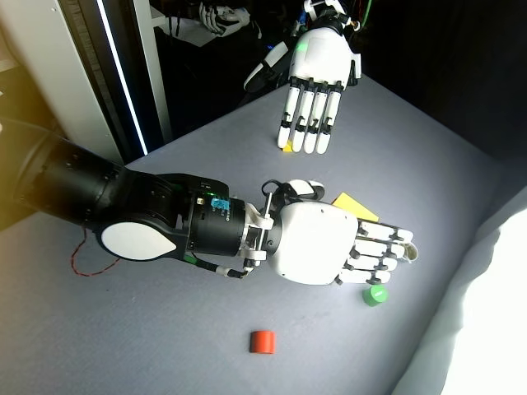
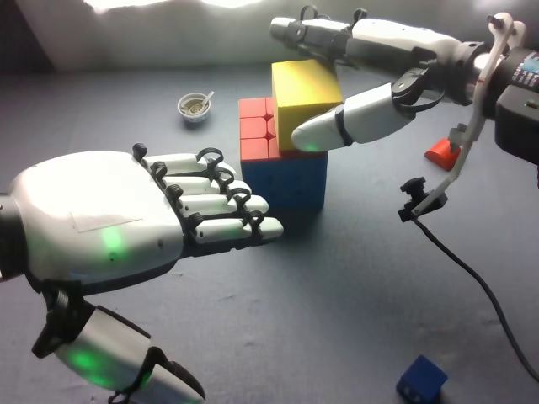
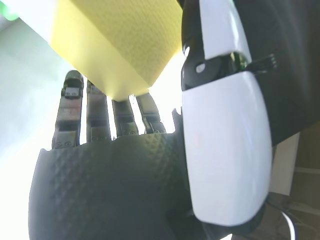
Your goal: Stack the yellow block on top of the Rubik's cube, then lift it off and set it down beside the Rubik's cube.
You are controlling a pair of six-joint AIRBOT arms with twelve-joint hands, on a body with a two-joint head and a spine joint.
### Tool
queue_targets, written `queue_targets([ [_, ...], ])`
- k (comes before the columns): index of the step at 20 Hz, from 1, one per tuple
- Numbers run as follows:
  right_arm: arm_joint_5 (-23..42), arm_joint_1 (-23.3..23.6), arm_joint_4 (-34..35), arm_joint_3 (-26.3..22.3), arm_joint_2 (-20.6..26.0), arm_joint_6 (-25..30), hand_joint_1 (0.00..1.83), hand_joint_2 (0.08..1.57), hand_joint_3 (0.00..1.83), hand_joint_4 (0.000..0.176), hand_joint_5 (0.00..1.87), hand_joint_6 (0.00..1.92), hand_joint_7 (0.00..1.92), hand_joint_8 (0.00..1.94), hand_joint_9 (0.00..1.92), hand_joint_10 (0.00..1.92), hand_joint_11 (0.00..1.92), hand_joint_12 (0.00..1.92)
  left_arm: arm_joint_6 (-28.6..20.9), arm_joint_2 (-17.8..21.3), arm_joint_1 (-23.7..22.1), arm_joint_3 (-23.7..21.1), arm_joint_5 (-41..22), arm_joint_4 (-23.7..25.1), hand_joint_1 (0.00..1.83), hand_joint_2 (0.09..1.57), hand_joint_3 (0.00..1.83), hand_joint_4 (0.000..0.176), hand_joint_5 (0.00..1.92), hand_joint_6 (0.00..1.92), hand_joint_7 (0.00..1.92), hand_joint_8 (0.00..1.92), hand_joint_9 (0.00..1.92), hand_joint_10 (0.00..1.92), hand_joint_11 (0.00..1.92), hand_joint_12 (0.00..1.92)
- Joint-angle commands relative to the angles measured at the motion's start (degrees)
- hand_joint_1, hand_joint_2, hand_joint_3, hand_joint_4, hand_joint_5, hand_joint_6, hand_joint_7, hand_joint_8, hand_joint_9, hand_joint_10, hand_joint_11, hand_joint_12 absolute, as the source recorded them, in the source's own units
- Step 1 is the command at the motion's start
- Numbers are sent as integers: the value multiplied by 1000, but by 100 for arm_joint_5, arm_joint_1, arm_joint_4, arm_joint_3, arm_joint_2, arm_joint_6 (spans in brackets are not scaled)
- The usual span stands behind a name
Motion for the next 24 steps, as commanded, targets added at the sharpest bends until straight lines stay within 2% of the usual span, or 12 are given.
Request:
queue_targets([
  [1, 730, 2, 98, 16, 64, 31, 1208, 1070, 0, 0, 93, 1, 7, 12, 0, 0, 0, 250, -37, 71, -67, -16, -472, -118, 232, 879, 2, 0, 138, 1, 157, 3, 165, 3, 0, 397],
  [2, 765, -4, 98, 15, 64, 31, 1250, 1083, 0, 0, 198, 24, 126, 26, 93, 30, 0, 671, -40, 71, -68, -37, -473, -106, 234, 874, 0, 0, 124, 1, 142, 2, 153, 1, 0, 365],
  [4, 763, -3, 99, 15, 62, 32, 1313, 1096, 0, 0, 392, 54, 429, 53, 313, 195, 0, 1255, -40, 71, -65, -91, -471, -94, 215, 878, 2, 0, 111, 0, 133, 0, 154, 0, 0, 392],
  [7, 765, -3, 99, 16, 63, 32, 1323, 1098, 0, 0, 426, 42, 478, 37, 302, 315, 0, 1347, -53, 72, -74, -117, -444, -94, 210, 879, 3, 0, 106, 0, 129, 0, 152, 0, 0, 391],
  [8, 768, 7, 99, 17, 65, 32, 1300, 1129, 7, 0, 634, 138, 688, 138, 422, 612, 40, 1528, -93, 72, -70, -116, -427, -96, 203, 882, 3, 0, 101, 0, 122, 1, 132, 3, 0, 344],
  [9, 782, 13, 99, 17, 68, 32, 1218, 1214, 0, 0, 676, 1079, 865, 999, 584, 870, 236, 1598, -96, 77, -66, -123, -335, -158, 221, 883, 1, 0, 121, 3, 139, 3, 152, 6, 0, 381],
  [10, 803, 23, 99, 17, 72, 32, 1333, 1215, 0, 0, 688, 1283, 885, 1230, 677, 1499, 322, 1720, -96, 77, -73, -108, -312, -206, 232, 891, 2, 0, 115, 1, 134, 3, 146, 4, 0, 361],
  [11, 835, 38, 99, 17, 77, 32, 1359, 1155, 0, 0, 849, 1062, 963, 1174, 779, 1376, 424, 1687, -96, 75, -87, -88, -328, -239, 179, 902, 3, 0, 99, 1, 123, 2, 135, 2, 0, 338],
  [13, 930, 64, 96, 14, 112, 33, 1208, 1179, 7, 0, 794, 1164, 919, 1265, 728, 1299, 350, 1751, -96, 72, -112, -65, -354, -218, 220, 888, 0, 0, 135, 4, 157, 5, 164, 5, 0, 387],
  [14, 941, 88, 25, 13, 141, 33, 1322, 1174, 2, 0, 803, 1136, 932, 1217, 748, 1404, 350, 1745, -96, 79, -117, -46, -378, -219, 246, 893, 1, 0, 145, 6, 165, 6, 167, 5, 0, 394],
  [17, 941, 155, -268, -128, 304, 33, 1208, 1179, 0, 0, 790, 1180, 930, 1240, 743, 1299, 343, 1744, -113, 115, -127, -35, -407, -227, 210, 909, 4, 0, 129, 2, 151, 2, 161, 3, 0, 399],
  [24, 1029, 147, -323, -1314, 1312, 43, 1209, 1177, 2, 0, 784, 1172, 940, 1236, 752, 1271, 359, 1723, -113, 118, -144, -52, -393, -357, 216, 900, 0, 0, 150, 4, 180, 2, 188, 4, 0, 412],
])
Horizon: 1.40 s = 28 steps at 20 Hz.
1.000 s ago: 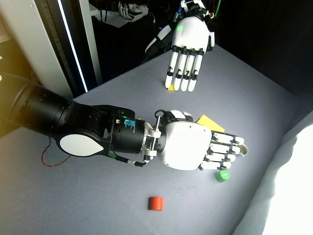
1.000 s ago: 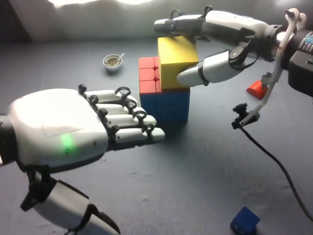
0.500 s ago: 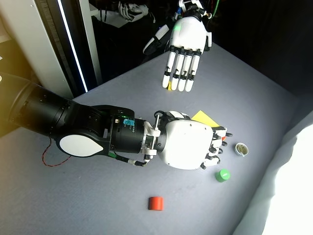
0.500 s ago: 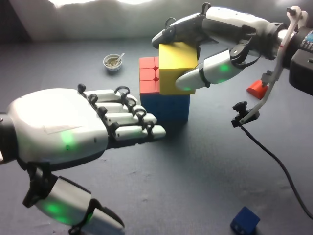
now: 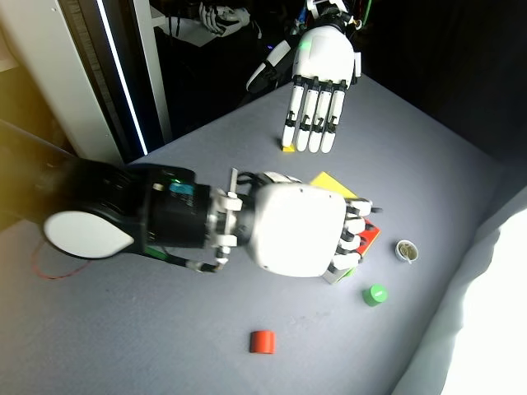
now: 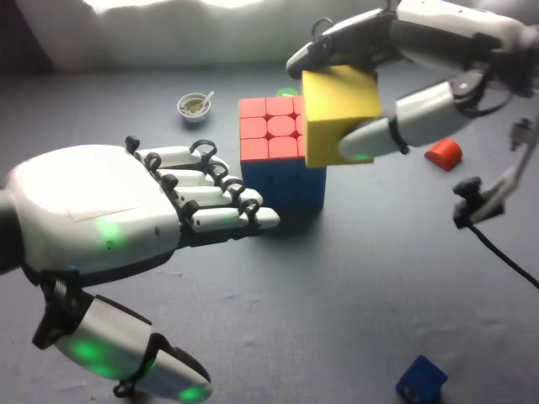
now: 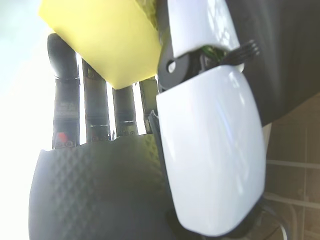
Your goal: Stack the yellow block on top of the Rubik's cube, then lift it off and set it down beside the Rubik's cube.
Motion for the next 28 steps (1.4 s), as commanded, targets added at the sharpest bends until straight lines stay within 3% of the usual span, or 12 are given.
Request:
queue_targets([
  [1, 676, 45, 118, -129, 153, 58, 1211, 1175, 0, 0, 803, 1141, 933, 1253, 735, 1281, 350, 1728, -21, 65, -76, -27, -480, -134, 222, 903, 0, 0, 127, 1, 156, 1, 170, 1, 0, 374],
  [2, 687, 7, 118, -324, 297, 51, 1324, 1177, 0, 0, 783, 1150, 930, 1236, 745, 1406, 361, 1737, -21, 76, -76, -46, -480, -139, 230, 897, 0, 0, 143, 4, 169, 4, 188, 5, 0, 427],
  [8, 1041, -362, 117, -1026, 794, -121, 1207, 1173, 2, 0, 821, 1122, 920, 1271, 713, 1311, 336, 1741, -21, 98, -80, -58, -480, -159, 229, 909, 1, 0, 139, 1, 169, 2, 184, 4, 0, 441],
  [10, 1074, -533, 116, -1093, 847, -212, 1323, 1179, 9, 0, 774, 1166, 924, 1255, 724, 1424, 337, 1766, -21, 109, -82, -48, -484, -145, 225, 908, 0, 0, 127, 1, 165, 6, 175, 6, 0, 405],
  [11, 1170, -649, 116, -1094, 864, -223, 1203, 1176, 3, 0, 823, 1137, 904, 1281, 697, 1339, 359, 1728, -21, 118, -80, -32, -483, -138, 221, 915, 2, 0, 134, 2, 175, 4, 178, 3, 0, 400],
  [13, 1344, -819, 116, -1121, 891, -279, 1200, 1178, 2, 0, 832, 1123, 894, 1297, 679, 1338, 333, 1741, -21, 132, -74, 5, -481, -138, 191, 922, 2, 0, 141, 3, 183, 4, 188, 5, 0, 432],
  [14, 1438, -918, 120, -1155, 901, -385, 1196, 1185, 3, 0, 820, 1136, 880, 1322, 668, 1339, 333, 1735, -21, 137, -74, 33, -481, -138, 193, 935, 4, 0, 78, 1, 115, 4, 128, 0, 0, 324],
  [16, 1713, -1208, 500, -1274, 904, -961, 1205, 1174, 0, 0, 832, 1113, 912, 1276, 702, 1333, 335, 1751, -22, 138, -74, 116, -487, -138, 229, 917, 3, 0, 143, 4, 183, 2, 187, 0, 0, 449],
  [18, 1726, -1334, 734, -1327, 877, -1238, 1201, 1178, 1, 0, 828, 1118, 899, 1294, 681, 1325, 317, 1756, -24, 133, -71, 168, -511, -138, 222, 916, 2, 0, 121, 3, 152, 2, 165, 3, 0, 382],
  [21, 1759, -1490, 1350, -1333, 753, -1693, 1343, 1183, 2, 0, 846, 1084, 898, 1275, 692, 1495, 298, 1778, -40, 130, -68, 213, -514, -138, 224, 902, 4, 0, 165, 0, 195, 0, 204, 1, 0, 514],
  [22, 1889, -1550, 1502, -1331, 701, -1869, 1349, 1187, 2, 0, 835, 1102, 882, 1292, 684, 1490, 289, 1780, -40, 130, -68, 214, -513, -138, 224, 913, 6, 0, 118, 2, 141, 5, 148, 2, 0, 392],
  [28, 2180, -1910, 1766, -1261, 311, -2336, 1351, 1186, 0, 0, 862, 1072, 865, 1307, 684, 1488, 305, 1776, -48, 127, -67, 207, -511, -117, 216, 917, 0, 0, 141, 1, 172, 2, 172, 2, 0, 417],
])
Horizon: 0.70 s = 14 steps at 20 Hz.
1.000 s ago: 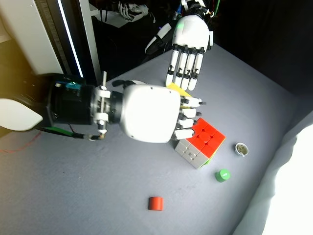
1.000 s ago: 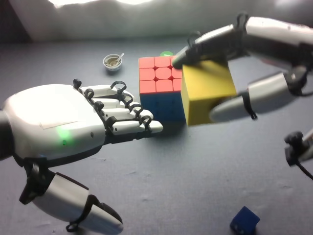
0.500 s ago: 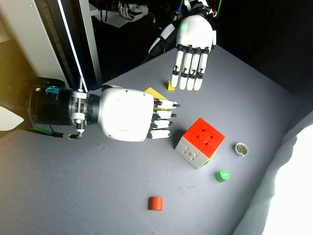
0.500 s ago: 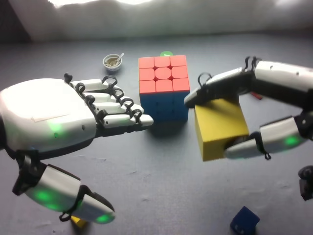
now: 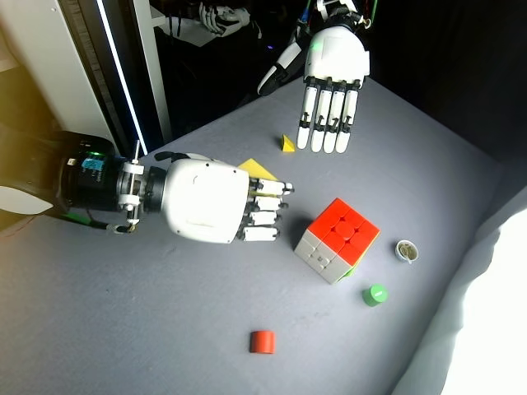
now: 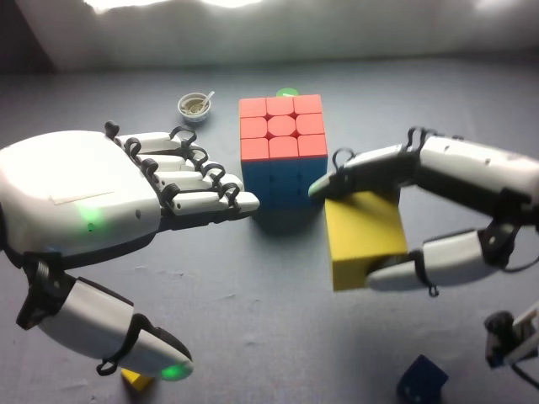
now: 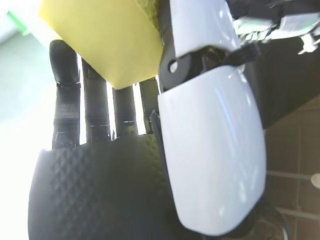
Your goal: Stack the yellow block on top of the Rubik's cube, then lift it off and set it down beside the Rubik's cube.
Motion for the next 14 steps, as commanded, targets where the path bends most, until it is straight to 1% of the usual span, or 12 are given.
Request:
queue_targets([
  [1, 762, -6, 41, 34, 9, 14, 1351, 1186, 0, 0, 871, 1071, 859, 1305, 682, 1487, 307, 1777, -32, 77, -65, 0, -487, -121, 209, 915, 0, 0, 124, 0, 149, 1, 152, 1, 0, 371],
  [2, 792, -42, 46, 70, -46, -10, 1351, 1183, 0, 0, 879, 1067, 865, 1297, 682, 1478, 304, 1775, -32, 77, -66, 5, -487, -121, 222, 924, 3, 0, 129, 3, 148, 2, 148, 1, 0, 357],
  [3, 860, -88, 62, 112, -117, -70, 1235, 1168, 0, 0, 914, 1019, 867, 1319, 675, 1413, 314, 1774, -32, 77, -66, 15, -487, -121, 222, 928, 5, 0, 123, 1, 138, 0, 141, 0, 0, 355],
  [4, 947, -117, 64, 133, -154, -129, 1213, 1161, 0, 0, 939, 992, 865, 1314, 674, 1382, 307, 1769, -32, 75, -66, 24, -487, -120, 215, 930, 3, 0, 115, 2, 132, 0, 137, 0, 0, 325],
  [5, 1085, -156, 74, 166, -202, -276, 1323, 1177, 1, 0, 890, 1052, 869, 1292, 679, 1458, 292, 1768, -32, 74, -66, 34, -487, -115, 219, 929, 2, 0, 122, 5, 143, 5, 142, 2, 0, 319],
  [6, 1209, -184, 76, 226, -260, -403, 1345, 1181, 2, 0, 879, 1075, 863, 1286, 683, 1479, 310, 1780, -32, 73, -66, 45, -488, -114, 196, 937, 4, 0, 99, 3, 124, 3, 127, 1, 0, 263],
  [7, 1230, -212, 151, 332, -341, -411, 1344, 1197, 4, 0, 848, 1120, 831, 1336, 661, 1518, 289, 1806, -32, 69, -69, 61, -489, -113, 188, 937, 1, 0, 114, 1, 146, 2, 150, 3, 0, 314],
  [8, 1230, -240, 253, 394, -389, -406, 1223, 1184, 0, 0, 885, 1083, 832, 1352, 647, 1461, 310, 1818, -32, 67, -76, 73, -490, -109, 201, 927, 0, 0, 143, 1, 172, 2, 174, 3, 0, 389],
  [10, 1237, -301, 267, 502, -476, -344, 1202, 1167, 0, 0, 923, 1017, 857, 1328, 663, 1425, 319, 1815, -41, 64, -88, 94, -486, -50, 214, 927, 1, 0, 150, 1, 179, 2, 180, 2, 0, 437],
  [11, 1256, -332, 267, 536, -511, -322, 1206, 1160, 0, 0, 929, 1002, 877, 1298, 670, 1369, 323, 1773, -129, 63, -106, 102, -445, 112, 211, 934, 3, 0, 119, 2, 148, 2, 156, 1, 0, 370],
  [12, 1288, -366, 267, 559, -538, -317, 1321, 1179, 2, 0, 877, 1064, 868, 1300, 679, 1457, 321, 1780, -276, 61, -125, 115, -411, 334, 237, 925, 0, 0, 138, 4, 163, 4, 172, 5, 0, 408],
  [14, 1303, -414, 267, 593, -599, -202, 1349, 1186, 2, 0, 859, 1072, 854, 1319, 692, 1486, 339, 1786, -676, 56, -147, 145, -373, 858, 207, 929, 1, 0, 162, 5, 188, 7, 197, 8, 0, 468],
])
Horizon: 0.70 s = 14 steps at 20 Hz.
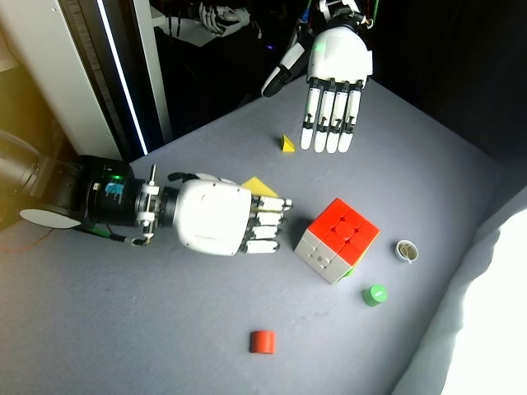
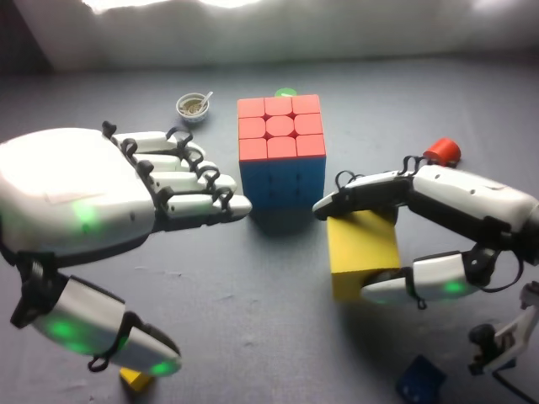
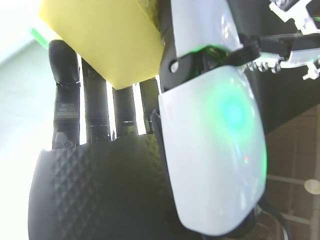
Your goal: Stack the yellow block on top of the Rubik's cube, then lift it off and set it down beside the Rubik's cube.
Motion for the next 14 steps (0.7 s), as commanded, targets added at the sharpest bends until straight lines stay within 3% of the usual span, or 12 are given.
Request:
queue_targets([
  [1, 735, 9, -39, 2, 4, 105, 1348, 1192, 2, 0, 852, 1089, 844, 1342, 677, 1494, 333, 1788, -126, 57, -76, 18, -395, 119, 196, 928, 0, 0, 152, 1, 180, 2, 188, 2, 0, 451],
  [2, 766, 3, -39, 20, -31, 105, 1346, 1196, 2, 0, 857, 1095, 828, 1356, 663, 1508, 327, 1815, -167, 58, -91, 10, -396, 298, 216, 930, 1, 0, 126, 2, 153, 3, 151, 4, 0, 347],
  [3, 773, 3, -52, 64, -89, 127, 1231, 1177, 0, 0, 900, 1040, 849, 1347, 665, 1443, 336, 1803, -167, 60, -119, -15, -398, 586, 238, 929, 0, 0, 130, 4, 157, 4, 153, 5, 0, 356],
  [4, 780, 3, -57, 98, -125, 137, 1324, 1189, 1, 0, 858, 1079, 853, 1329, 673, 1490, 320, 1805, -160, 61, -127, -30, -397, 715, 235, 925, 0, 0, 131, 3, 154, 2, 157, 5, 0, 379],
  [5, 793, -5, -87, 145, -168, 179, 1221, 1183, 1, 0, 881, 1060, 841, 1365, 643, 1442, 300, 1808, -40, 63, -127, -53, -397, 781, 238, 916, 0, 0, 149, 4, 177, 5, 183, 8, 0, 430],
  [7, 887, -49, -230, 252, -257, 293, 1196, 1178, 0, 0, 900, 1053, 841, 1352, 635, 1413, 286, 1808, 362, 69, -128, -119, -375, 755, 223, 920, 0, 0, 156, 4, 178, 2, 185, 5, 0, 434],
  [8, 912, -59, -271, 279, -280, 328, 1315, 1192, 1, 0, 870, 1101, 836, 1340, 651, 1481, 285, 1815, 492, 72, -139, -132, -360, 727, 225, 923, 1, 0, 160, 3, 181, 2, 190, 5, 0, 448],
  [10, 1018, -116, -453, 381, -338, 592, 1339, 1213, 2, 0, 822, 1144, 821, 1388, 619, 1548, 254, 1859, 694, 62, -159, -145, -297, 704, 226, 925, 1, 0, 159, 1, 188, 3, 193, 3, 0, 448],
  [12, 1018, -141, -488, 479, -402, 757, 1348, 1194, 0, 0, 865, 1060, 843, 1347, 666, 1509, 326, 1808, 790, 58, -159, -160, -198, 729, 227, 927, 0, 0, 177, 5, 205, 5, 209, 5, 0, 503],
  [14, 1077, -182, -489, 568, -446, 849, 1217, 1161, 0, 0, 949, 953, 863, 1338, 664, 1415, 329, 1788, 791, 59, -159, -168, -135, 811, 207, 929, 1, 0, 134, 0, 165, 1, 177, 0, 0, 437],
])
